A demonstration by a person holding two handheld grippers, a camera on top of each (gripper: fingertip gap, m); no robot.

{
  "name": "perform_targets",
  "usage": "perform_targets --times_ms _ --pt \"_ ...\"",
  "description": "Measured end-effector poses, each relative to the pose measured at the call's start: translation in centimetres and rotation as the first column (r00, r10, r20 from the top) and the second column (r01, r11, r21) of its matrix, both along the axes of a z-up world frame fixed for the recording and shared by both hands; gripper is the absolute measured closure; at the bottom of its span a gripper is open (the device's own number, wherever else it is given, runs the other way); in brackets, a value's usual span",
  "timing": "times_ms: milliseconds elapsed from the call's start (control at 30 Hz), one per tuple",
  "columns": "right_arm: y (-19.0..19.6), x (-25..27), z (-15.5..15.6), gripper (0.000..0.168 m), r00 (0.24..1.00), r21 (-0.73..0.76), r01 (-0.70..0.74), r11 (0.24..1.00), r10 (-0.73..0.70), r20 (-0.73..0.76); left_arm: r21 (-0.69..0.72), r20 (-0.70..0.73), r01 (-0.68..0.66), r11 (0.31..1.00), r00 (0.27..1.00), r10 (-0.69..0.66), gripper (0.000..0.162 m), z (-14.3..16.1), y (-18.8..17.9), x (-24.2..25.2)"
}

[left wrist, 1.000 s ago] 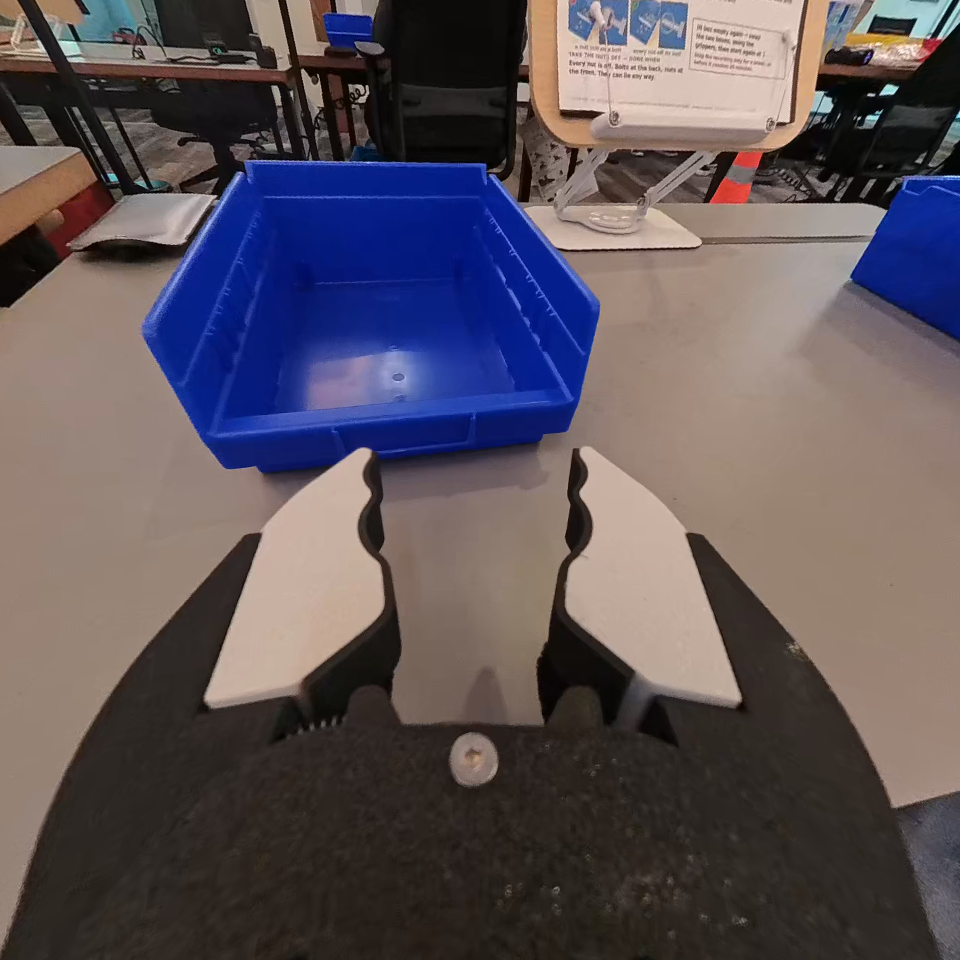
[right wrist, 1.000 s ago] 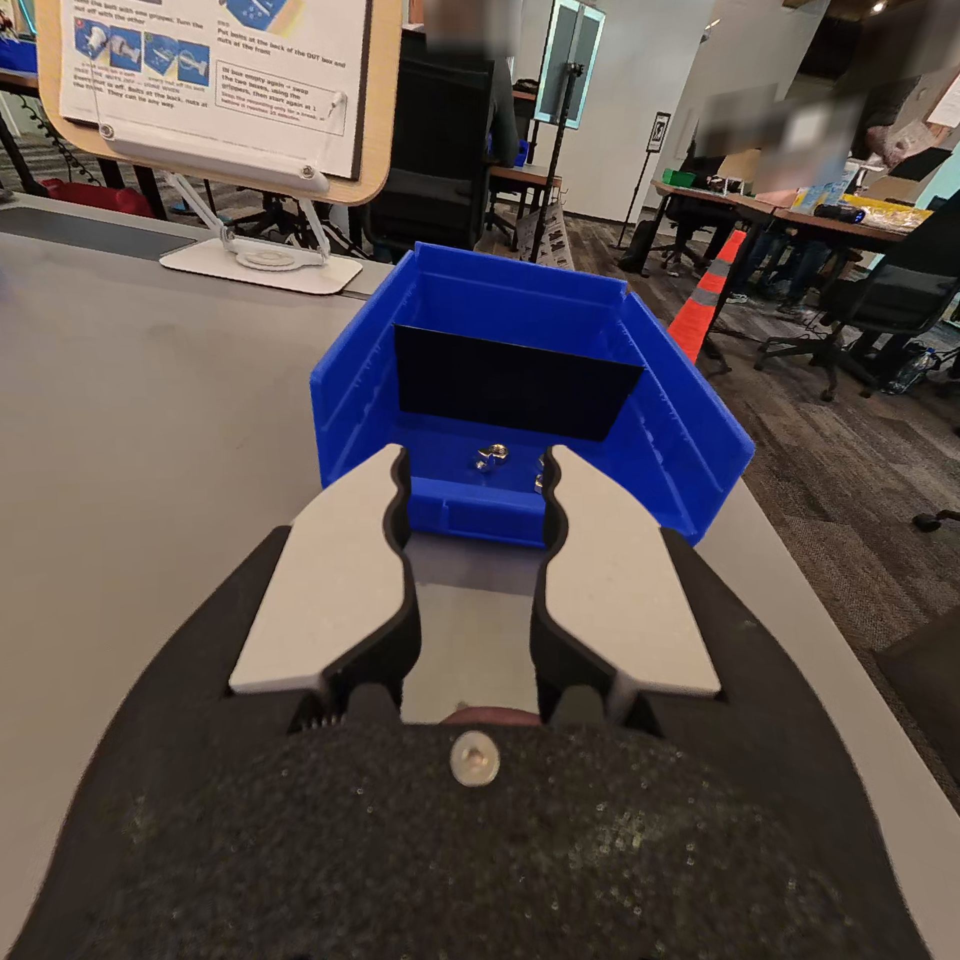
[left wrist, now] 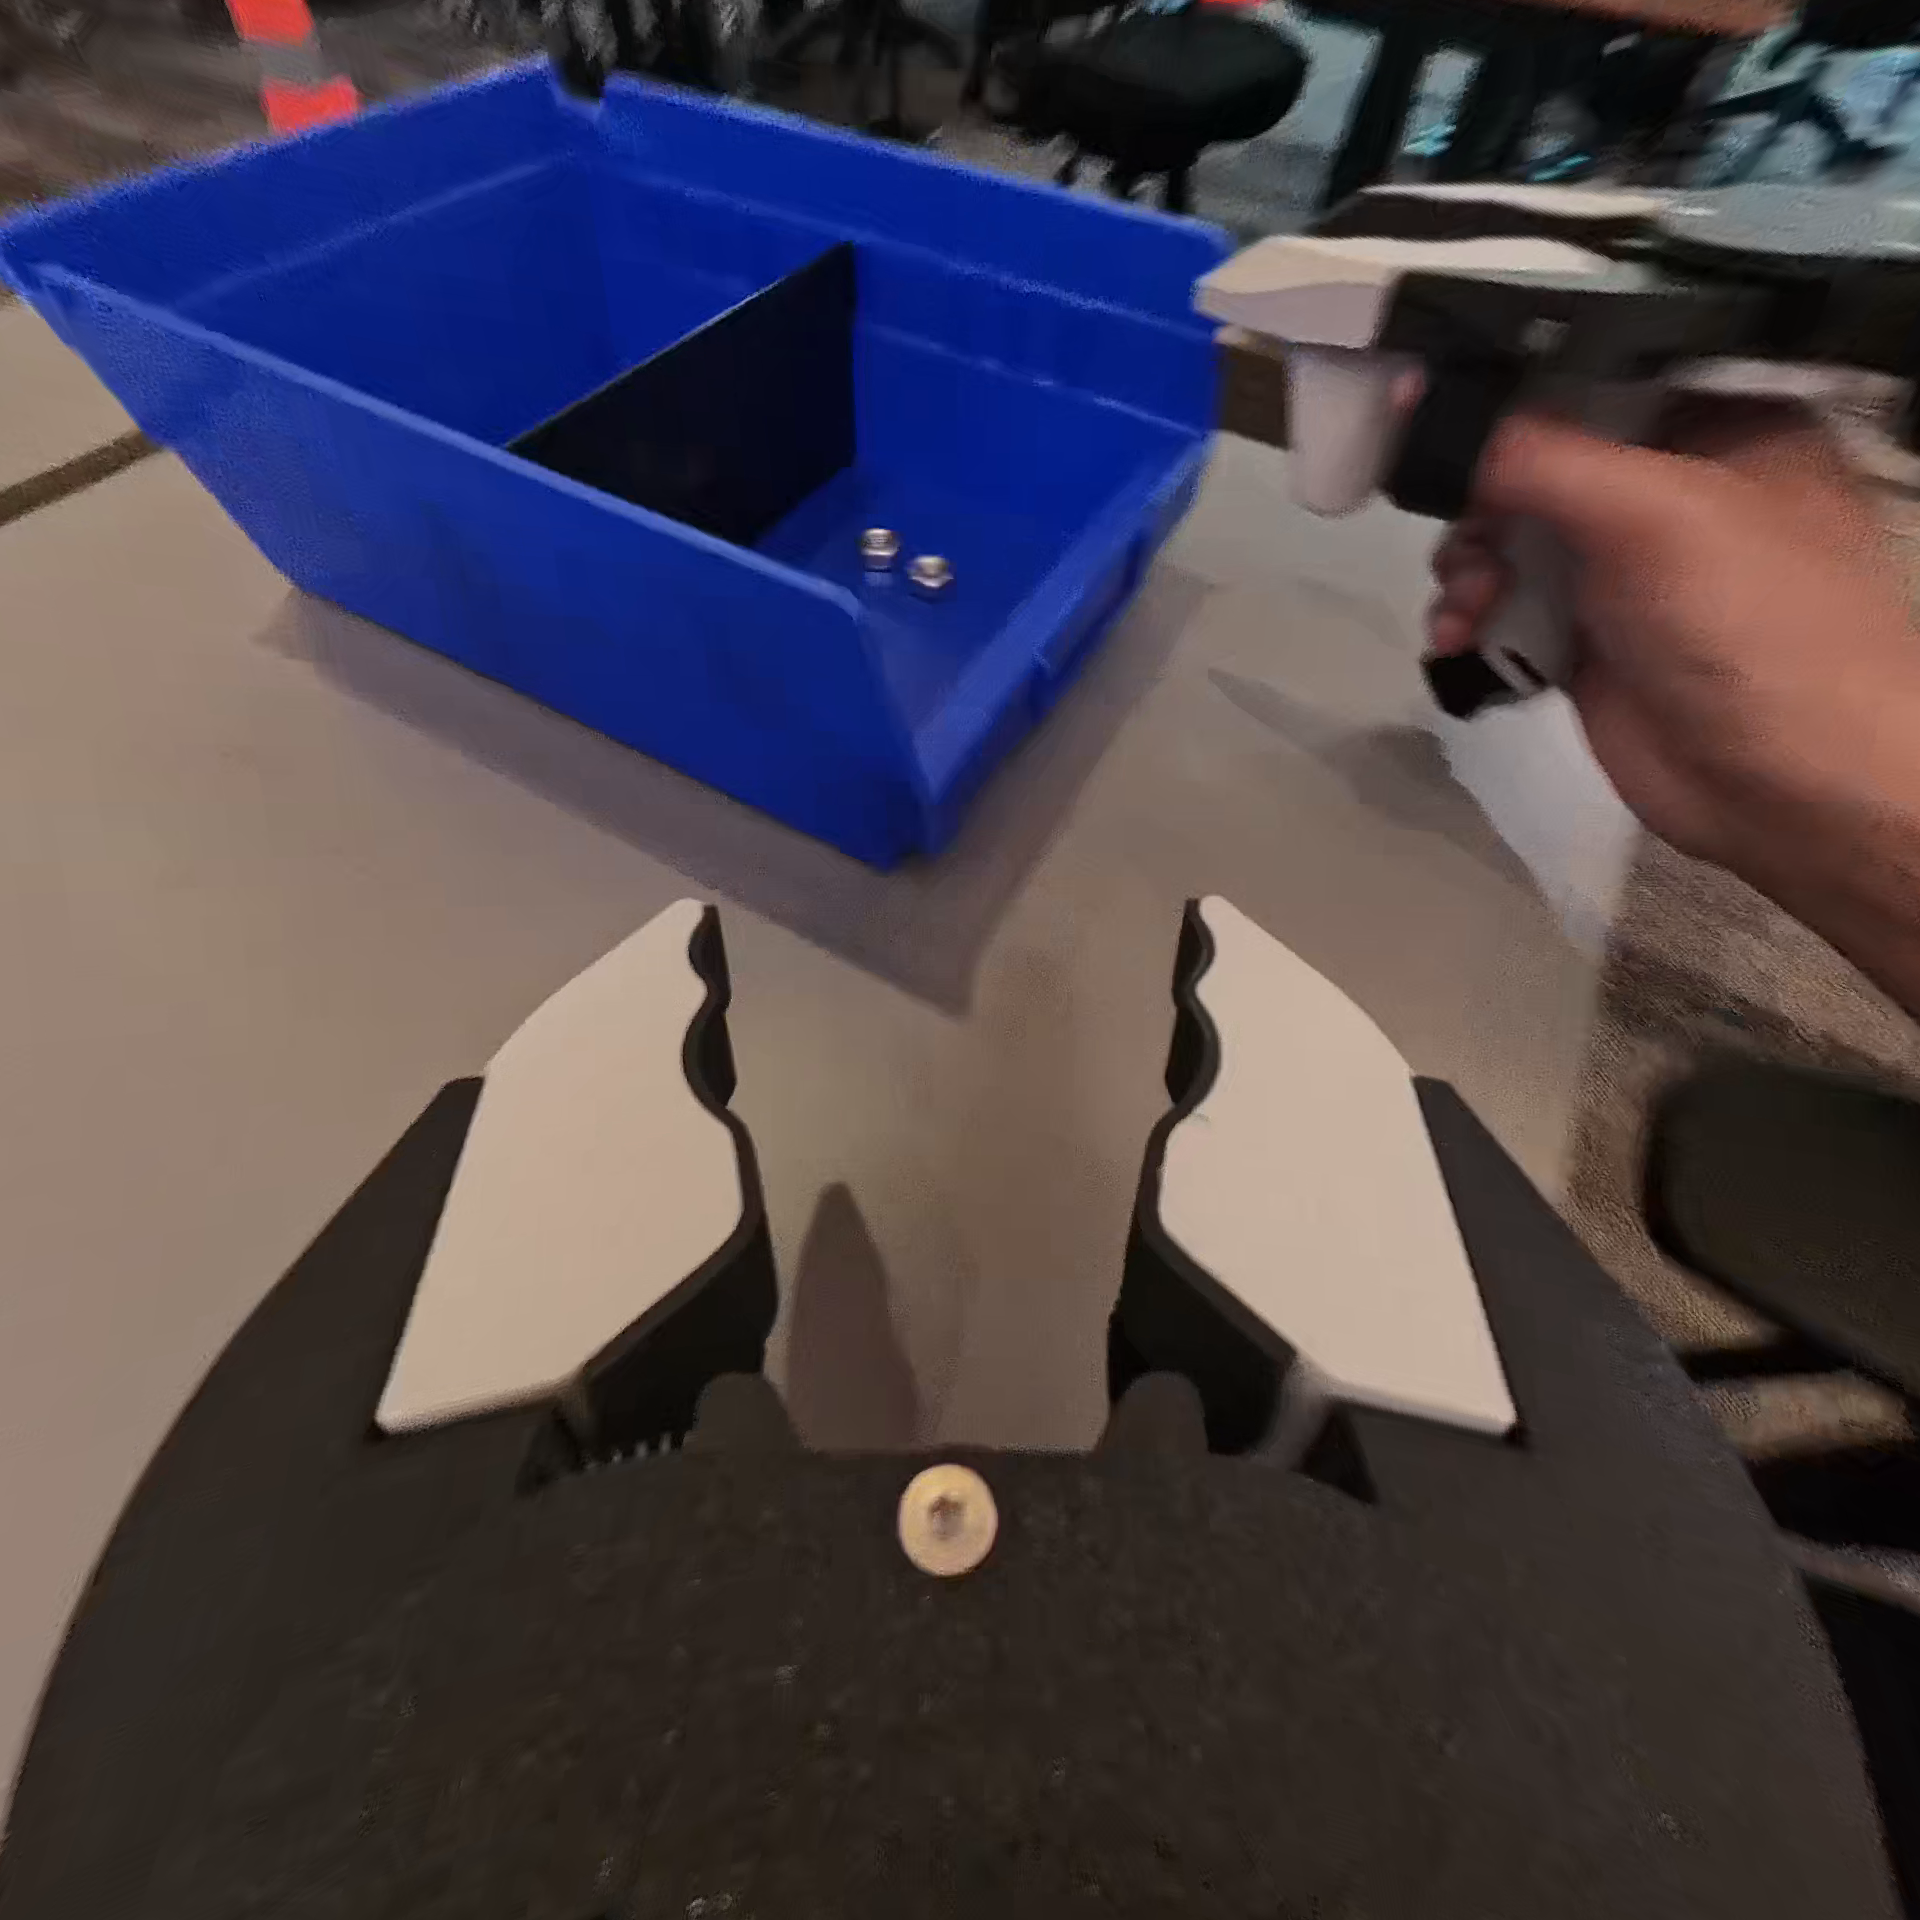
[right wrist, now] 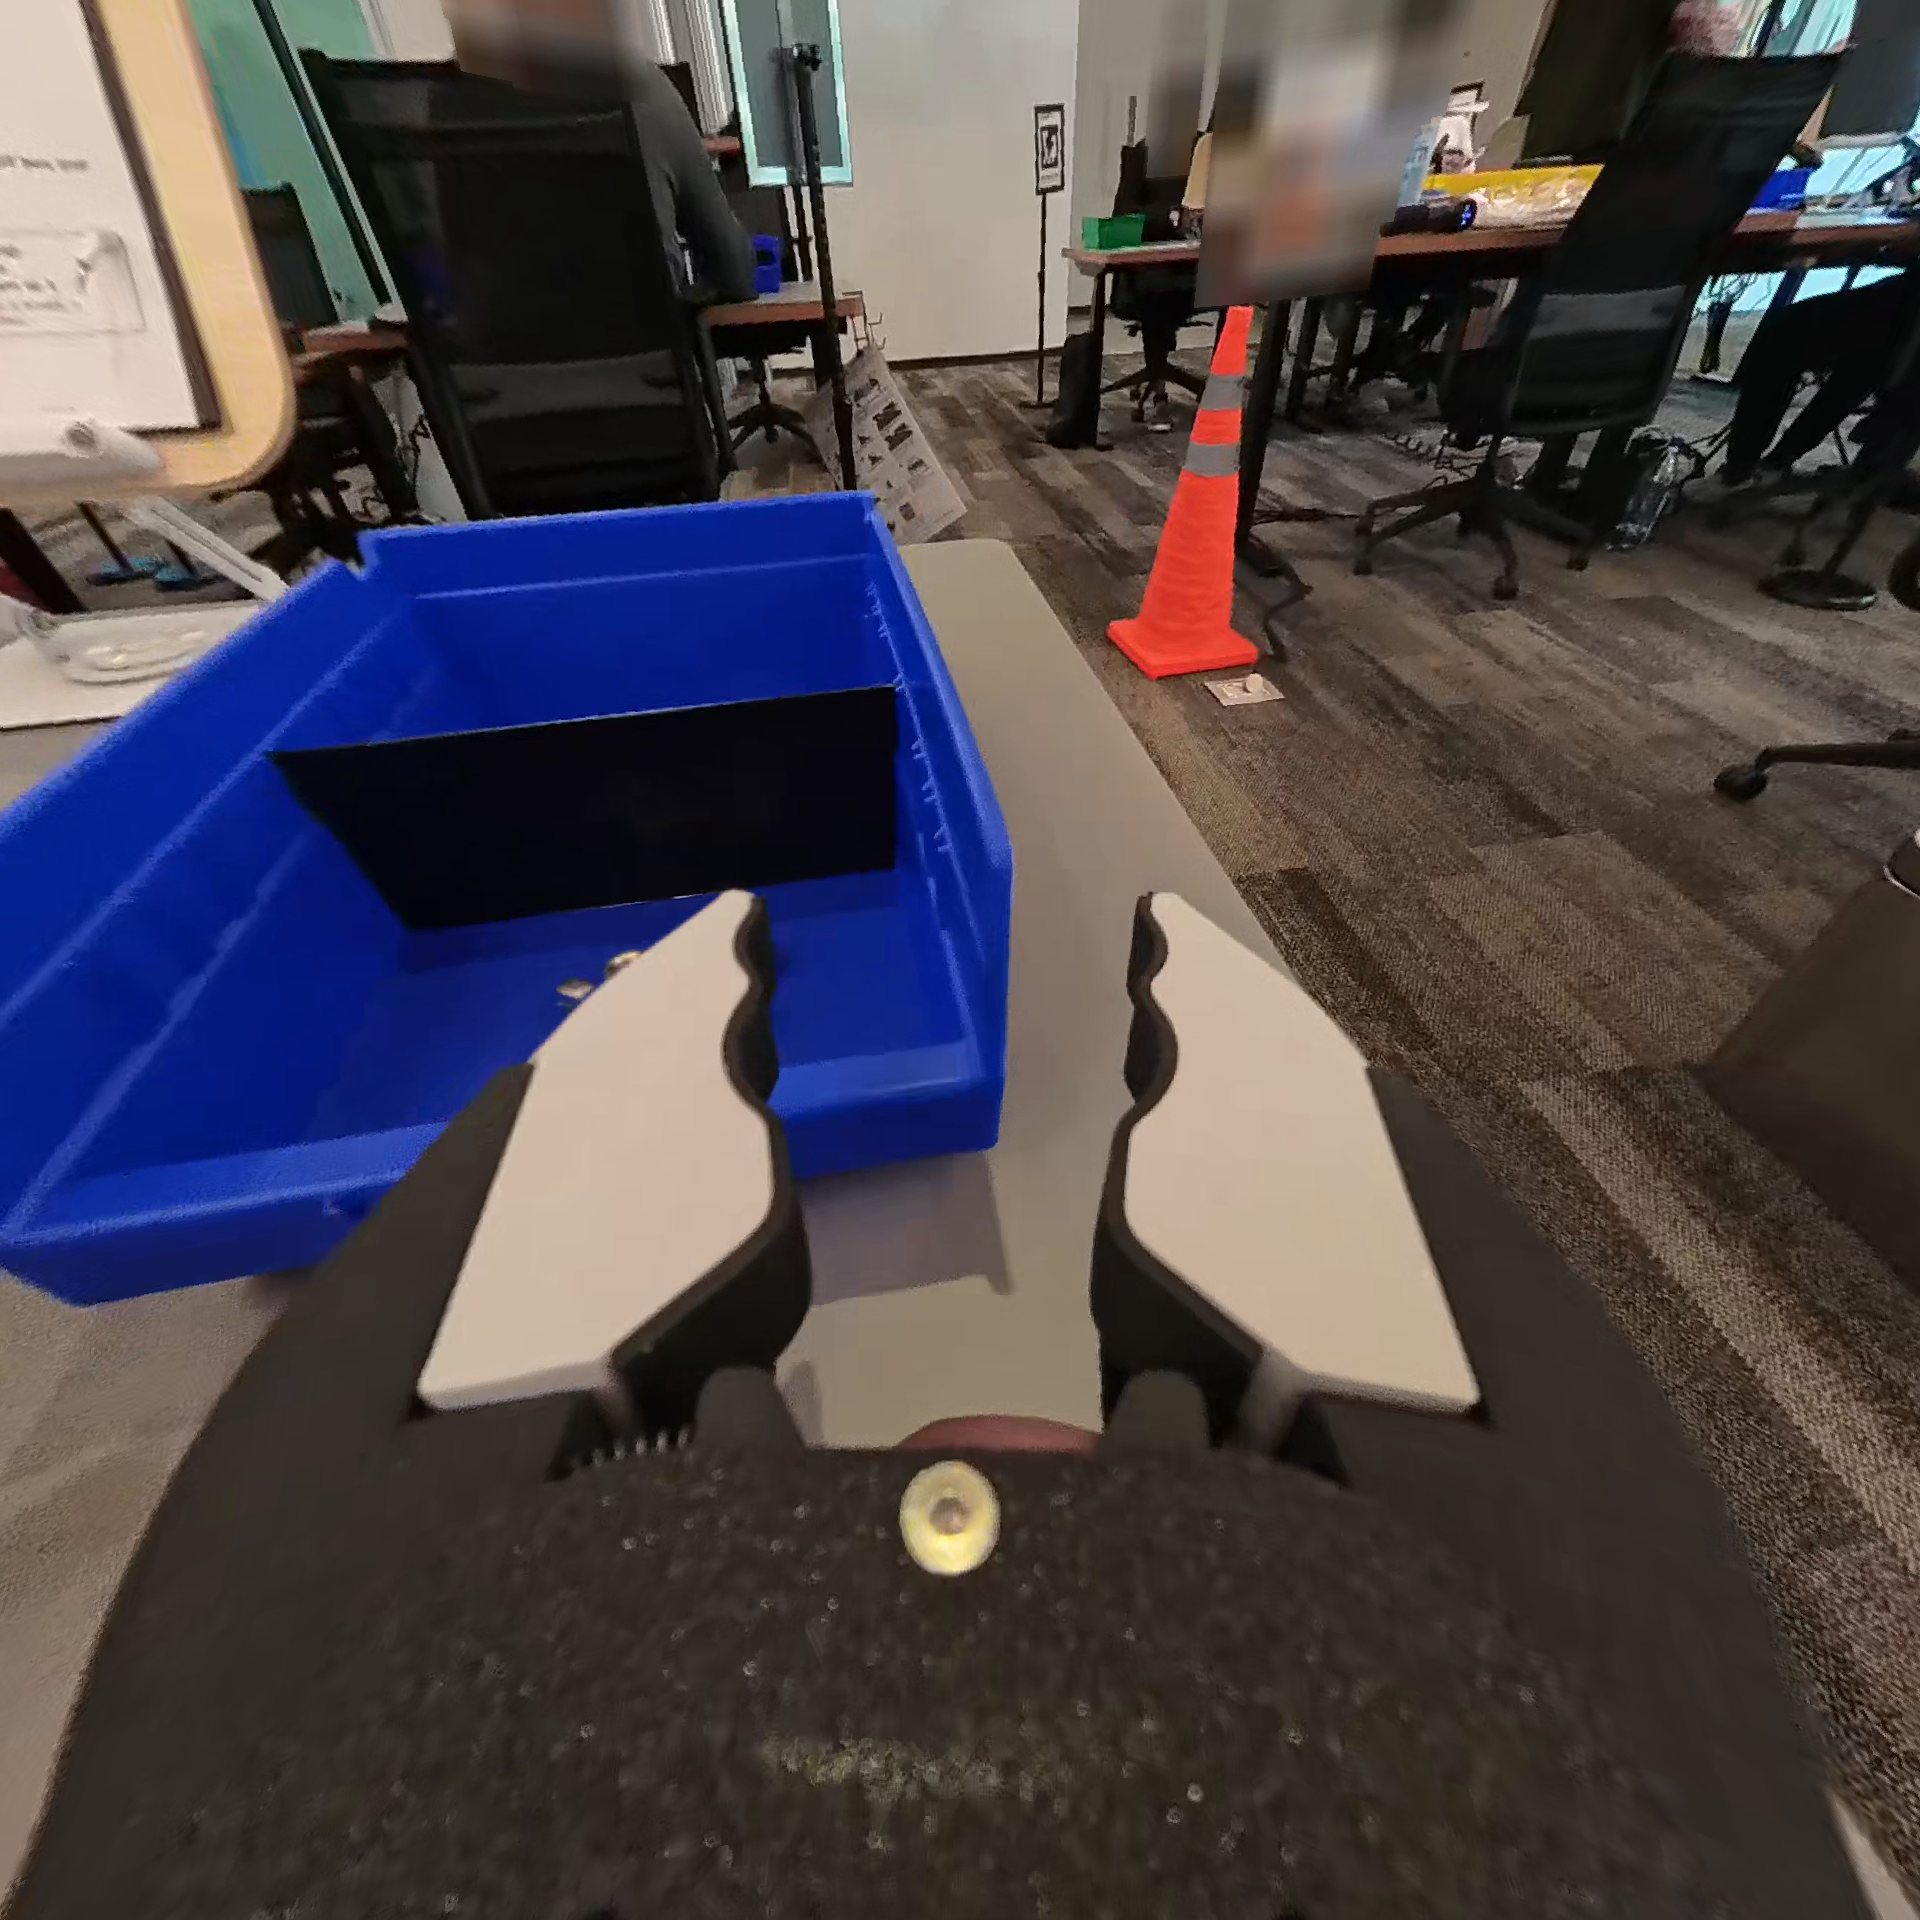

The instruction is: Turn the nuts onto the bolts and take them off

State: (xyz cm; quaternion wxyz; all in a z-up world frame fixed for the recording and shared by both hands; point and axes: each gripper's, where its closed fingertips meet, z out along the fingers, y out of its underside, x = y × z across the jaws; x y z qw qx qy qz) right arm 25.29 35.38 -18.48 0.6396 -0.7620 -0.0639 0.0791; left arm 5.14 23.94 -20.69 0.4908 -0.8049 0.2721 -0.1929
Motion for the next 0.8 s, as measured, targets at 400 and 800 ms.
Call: perform_targets --times_ms 400,800 --pt "4.5 -0.2 -3.2 0.125 0.998 -0.179 -0.024 0.984 0.013 -0.065 -0.210 0.151 -0.305 0.929 0.928 0.340 0.098 -1.3 10.7 2.8" --pt "1.0 -10.3 0.3 0.162 0.971 -0.173 -0.112 0.979 0.070 -0.229 -0.059 -0.091 -0.560 0.826 0.827 0.554 0.155 1.2 8.1 -8.3"
